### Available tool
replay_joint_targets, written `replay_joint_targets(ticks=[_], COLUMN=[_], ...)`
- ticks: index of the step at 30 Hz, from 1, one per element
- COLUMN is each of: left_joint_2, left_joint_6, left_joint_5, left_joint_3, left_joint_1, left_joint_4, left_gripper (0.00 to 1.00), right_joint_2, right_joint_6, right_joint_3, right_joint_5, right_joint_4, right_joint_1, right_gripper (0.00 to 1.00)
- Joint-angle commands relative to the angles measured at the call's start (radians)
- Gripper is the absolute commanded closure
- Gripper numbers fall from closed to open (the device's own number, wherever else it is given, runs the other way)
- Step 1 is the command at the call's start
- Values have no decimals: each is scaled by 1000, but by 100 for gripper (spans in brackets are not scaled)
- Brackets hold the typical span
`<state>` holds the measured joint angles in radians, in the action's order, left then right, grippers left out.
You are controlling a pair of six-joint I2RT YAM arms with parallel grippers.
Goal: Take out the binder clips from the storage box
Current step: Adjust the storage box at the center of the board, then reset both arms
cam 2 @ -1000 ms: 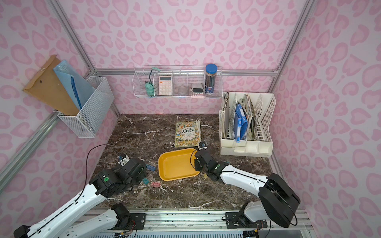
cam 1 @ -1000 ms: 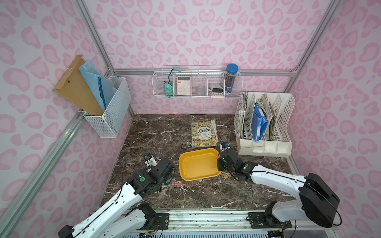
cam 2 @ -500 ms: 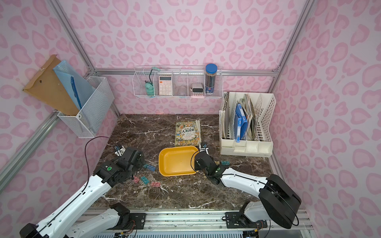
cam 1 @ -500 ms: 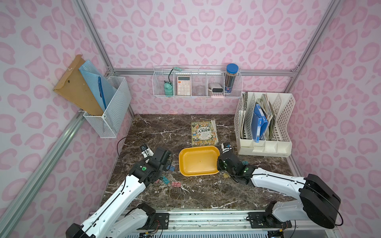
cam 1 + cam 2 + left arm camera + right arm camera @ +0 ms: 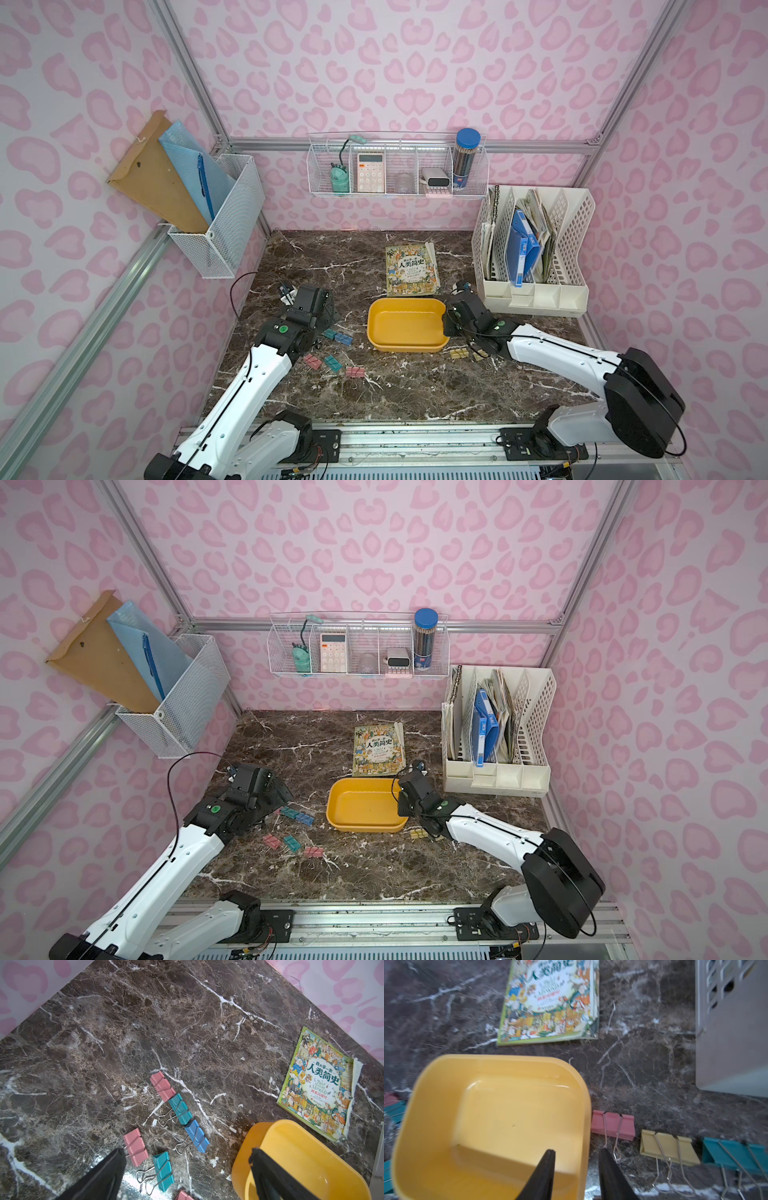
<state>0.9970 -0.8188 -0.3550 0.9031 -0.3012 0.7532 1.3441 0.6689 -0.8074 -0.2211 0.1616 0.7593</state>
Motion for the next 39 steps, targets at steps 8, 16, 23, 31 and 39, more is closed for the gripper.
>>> replay_joint_targets(ticks=[8, 16, 23, 31, 39], left_joint_2=[76, 237, 314, 349, 452], left_joint_6=[116, 413, 528, 665, 753], left_joint_5=[-347, -536, -456, -301, -210], left_joint_3=[1, -104, -211, -373, -434], left_joint_1=[8, 43, 106, 151, 223], left_joint_4=[-135, -471, -731, -1156, -1436], left_gripper=[1, 1, 1, 1, 1], right_joint_2=[-451, -681, -422, -266, -15], right_joint_6=[-259, -460, -439, -550, -678], right_joint_3=[218, 615, 643, 707, 680], right_joint_5=[-430, -230, -84, 69, 51], right_joint_4=[-231, -657, -854, -1152, -1423], right_joint_1=[-182, -658, -838, -838, -715], right_gripper=[30, 10, 9, 8, 7])
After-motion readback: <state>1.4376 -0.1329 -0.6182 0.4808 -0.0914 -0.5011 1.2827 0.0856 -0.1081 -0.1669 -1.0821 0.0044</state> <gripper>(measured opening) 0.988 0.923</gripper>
